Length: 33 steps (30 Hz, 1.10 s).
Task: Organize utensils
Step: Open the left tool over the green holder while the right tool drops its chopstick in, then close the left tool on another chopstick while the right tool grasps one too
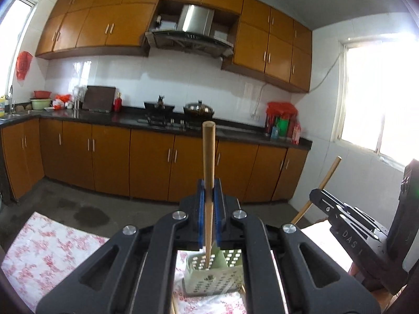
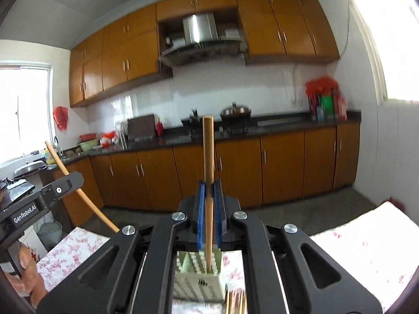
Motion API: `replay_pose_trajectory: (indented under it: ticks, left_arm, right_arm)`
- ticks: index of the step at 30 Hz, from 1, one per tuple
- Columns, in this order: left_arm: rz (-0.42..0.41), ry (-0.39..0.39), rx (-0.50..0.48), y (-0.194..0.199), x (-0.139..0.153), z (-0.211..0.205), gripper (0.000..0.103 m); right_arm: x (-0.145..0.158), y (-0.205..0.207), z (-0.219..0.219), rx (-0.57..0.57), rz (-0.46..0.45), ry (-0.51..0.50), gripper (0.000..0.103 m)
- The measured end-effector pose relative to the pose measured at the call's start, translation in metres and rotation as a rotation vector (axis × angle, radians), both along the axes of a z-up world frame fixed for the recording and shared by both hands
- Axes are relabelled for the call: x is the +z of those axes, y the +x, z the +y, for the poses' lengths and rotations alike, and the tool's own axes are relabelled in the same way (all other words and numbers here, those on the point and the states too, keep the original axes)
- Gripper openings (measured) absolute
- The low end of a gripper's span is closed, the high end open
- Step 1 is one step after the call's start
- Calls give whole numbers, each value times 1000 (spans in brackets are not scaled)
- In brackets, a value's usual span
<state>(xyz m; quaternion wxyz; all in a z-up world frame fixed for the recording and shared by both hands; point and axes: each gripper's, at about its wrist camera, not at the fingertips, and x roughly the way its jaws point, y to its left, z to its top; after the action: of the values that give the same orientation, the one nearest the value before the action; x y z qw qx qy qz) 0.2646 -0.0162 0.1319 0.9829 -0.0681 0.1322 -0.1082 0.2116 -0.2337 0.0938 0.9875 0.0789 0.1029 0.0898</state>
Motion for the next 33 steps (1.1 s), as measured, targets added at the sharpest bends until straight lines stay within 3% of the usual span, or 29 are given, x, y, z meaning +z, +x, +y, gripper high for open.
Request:
replay_pose_trajectory:
  ticks: [6,8,10,12,19,22,26,28,30,33]
  left_arm:
    - [79,5,-2,13,-29,-1,8]
    - [90,-2,2,14,-31,2,15]
    - [91,0,8,12,-30,4,25]
    - [81,2,15,5,-28,8,29]
    - [57,-34,67,-32,-12,35,43]
    - [76,-28,114,-56,-16,53,48]
    - [177,20,197,-79,-57,74,50]
    - [241,42,206,-84,-86,81,50]
    - [326,69,203,-88,-121,83,50]
    - [400,87,181,-98,-155,82,46]
  right_arm:
    - [-17,5,-1,0,76,11,8]
    - [-17,3,-3,5,82,16,8]
    - [-15,1,-2,6,82,10,16]
    - [-11,-5,-3,2,71,5,38]
    - [2,-39,-21,-27,36,17,46]
    - [-8,-58,-37,-84,70,-7,49]
    - [-55,-56,-49,-107,260,-45,46]
    - [-92,-49,-50,-77,392,-52,26]
    - [-134,-43,-46,-26,542,-23,18]
    - [-173,-43,-32,41,651,-15,15]
